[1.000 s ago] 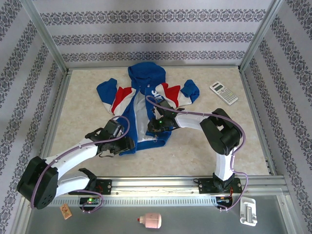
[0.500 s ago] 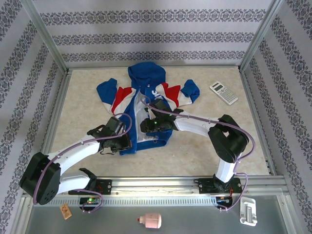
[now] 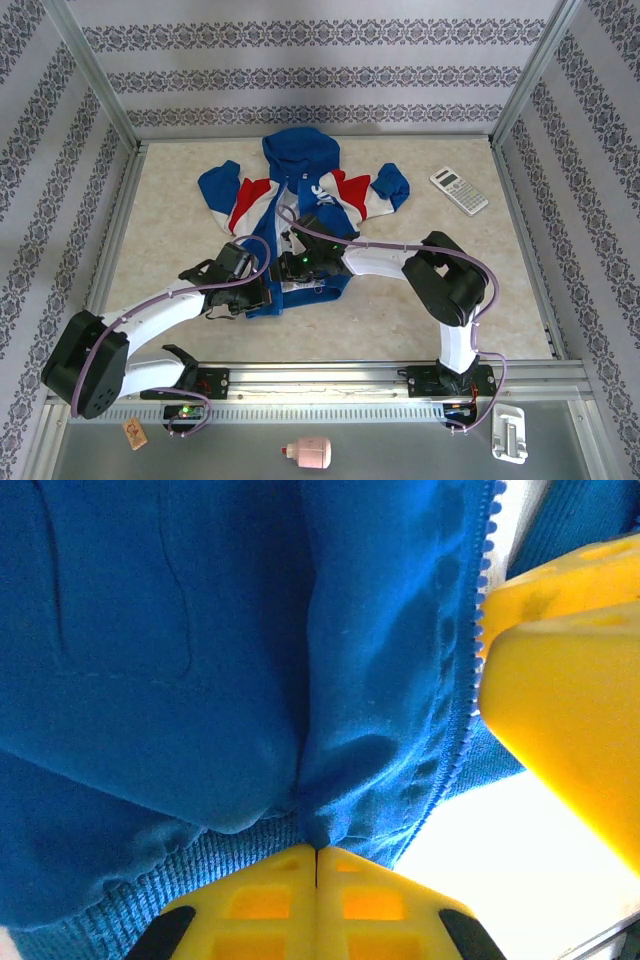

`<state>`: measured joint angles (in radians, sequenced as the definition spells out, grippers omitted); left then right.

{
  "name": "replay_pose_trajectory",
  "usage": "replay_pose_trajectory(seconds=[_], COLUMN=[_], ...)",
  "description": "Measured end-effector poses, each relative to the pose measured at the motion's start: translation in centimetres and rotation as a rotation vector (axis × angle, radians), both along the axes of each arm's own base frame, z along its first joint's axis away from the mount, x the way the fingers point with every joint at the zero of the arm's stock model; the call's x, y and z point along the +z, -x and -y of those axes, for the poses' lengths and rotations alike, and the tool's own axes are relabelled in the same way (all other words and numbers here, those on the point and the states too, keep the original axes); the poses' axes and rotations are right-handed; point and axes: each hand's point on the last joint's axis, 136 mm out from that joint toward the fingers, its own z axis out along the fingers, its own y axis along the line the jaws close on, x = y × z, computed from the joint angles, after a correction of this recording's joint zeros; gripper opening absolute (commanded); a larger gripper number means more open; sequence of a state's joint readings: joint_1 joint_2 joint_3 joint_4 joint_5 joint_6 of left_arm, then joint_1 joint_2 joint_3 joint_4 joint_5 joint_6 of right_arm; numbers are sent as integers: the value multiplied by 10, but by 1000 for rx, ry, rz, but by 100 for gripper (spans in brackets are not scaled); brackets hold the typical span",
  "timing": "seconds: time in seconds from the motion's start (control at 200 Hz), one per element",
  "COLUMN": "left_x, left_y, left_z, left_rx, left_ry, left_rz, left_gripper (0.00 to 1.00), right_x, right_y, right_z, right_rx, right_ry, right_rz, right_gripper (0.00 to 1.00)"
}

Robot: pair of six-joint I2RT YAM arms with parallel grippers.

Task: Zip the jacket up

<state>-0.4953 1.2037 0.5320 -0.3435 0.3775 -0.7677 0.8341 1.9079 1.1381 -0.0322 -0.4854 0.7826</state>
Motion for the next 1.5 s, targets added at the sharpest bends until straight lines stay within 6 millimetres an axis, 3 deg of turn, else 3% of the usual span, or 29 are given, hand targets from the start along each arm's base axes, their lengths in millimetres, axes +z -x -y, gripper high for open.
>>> replay_pose_trajectory(seconds=[0.44, 0.515, 0.62, 0.719, 0.919, 1.089, 1.189, 1.304, 1.499], left_x=[-3, -3, -3, -3, 15, 54, 67, 63, 33], left_y=[-2, -2, -3, -3, -18, -42, -49, -53, -49], left_z=[2, 2, 2, 2, 2, 7, 15, 26, 34], left_rx=[0, 0, 0, 1, -4, -10, -28, -49, -38], left_ry=[12, 14, 15, 15, 21, 58, 106, 155, 210], left_rz=[-5, -3, -1, 0, 38, 138, 170, 157, 107], left_gripper=[5, 4, 5, 12, 41, 45, 45, 45, 44], right_x=[-6, -6, -5, -5, 3, 34, 51, 54, 24], right_y=[6, 7, 7, 7, 6, -18, -36, -48, -49], right_z=[-4, -4, -5, -5, 3, 9, 11, 16, 30], right_rx=[9, 9, 6, 6, 9, -3, -7, -20, -24], right_ry=[-7, -6, -9, -11, 22, 79, 126, 160, 239], right_rz=[-35, -38, -43, -42, -17, 69, 131, 158, 96], right_gripper=[46, 38, 15, 0, 0, 0, 0, 0, 0])
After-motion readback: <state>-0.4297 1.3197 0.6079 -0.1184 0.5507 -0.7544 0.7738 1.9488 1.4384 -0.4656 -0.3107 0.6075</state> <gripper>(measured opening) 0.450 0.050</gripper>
